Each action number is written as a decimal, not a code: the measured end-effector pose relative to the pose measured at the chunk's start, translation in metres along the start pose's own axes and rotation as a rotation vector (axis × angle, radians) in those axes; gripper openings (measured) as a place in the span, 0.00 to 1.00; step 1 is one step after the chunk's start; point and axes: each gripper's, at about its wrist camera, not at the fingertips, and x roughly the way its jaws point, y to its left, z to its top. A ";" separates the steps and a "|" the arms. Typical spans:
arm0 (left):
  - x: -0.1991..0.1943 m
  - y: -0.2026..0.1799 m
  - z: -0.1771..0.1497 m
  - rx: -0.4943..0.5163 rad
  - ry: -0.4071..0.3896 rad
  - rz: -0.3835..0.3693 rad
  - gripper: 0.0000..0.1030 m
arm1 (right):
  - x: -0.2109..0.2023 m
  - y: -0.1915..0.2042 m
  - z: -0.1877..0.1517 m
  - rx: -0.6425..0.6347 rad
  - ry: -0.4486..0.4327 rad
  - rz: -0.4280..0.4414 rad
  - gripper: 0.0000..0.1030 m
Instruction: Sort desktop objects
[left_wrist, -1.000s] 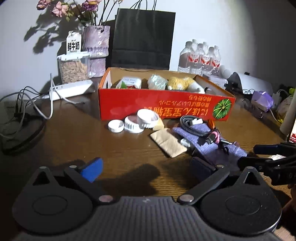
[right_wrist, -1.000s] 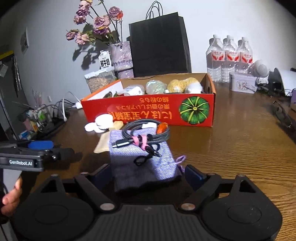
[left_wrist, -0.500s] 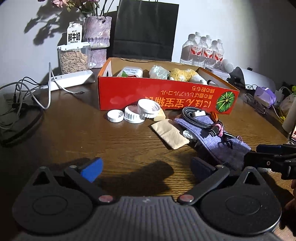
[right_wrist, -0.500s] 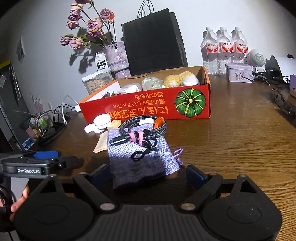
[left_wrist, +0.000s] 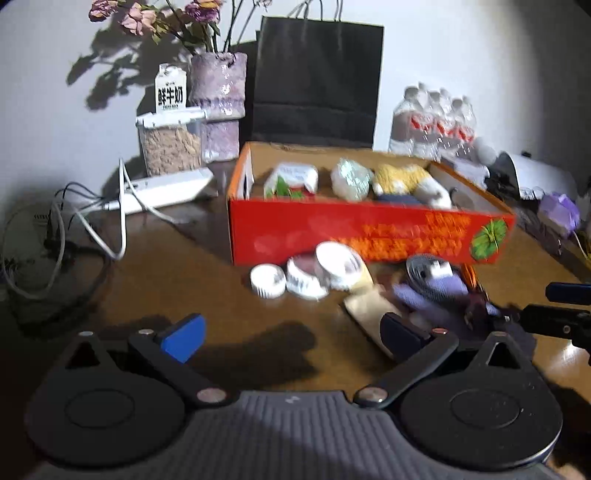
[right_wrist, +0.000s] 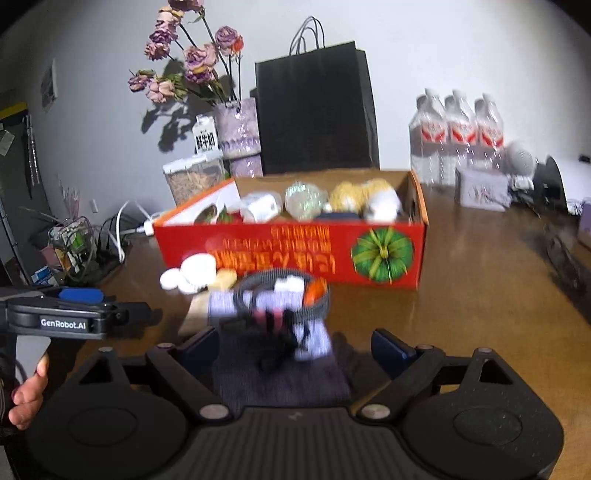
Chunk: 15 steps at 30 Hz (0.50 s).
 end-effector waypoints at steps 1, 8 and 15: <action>0.003 0.002 0.004 -0.002 -0.008 -0.003 1.00 | 0.006 0.000 0.007 -0.005 0.002 -0.001 0.86; 0.032 -0.003 0.030 0.038 -0.030 -0.110 0.93 | 0.049 -0.001 0.036 -0.026 0.054 -0.024 0.84; 0.065 -0.029 0.038 0.134 0.021 -0.126 0.86 | 0.072 -0.010 0.036 0.038 0.126 -0.046 0.70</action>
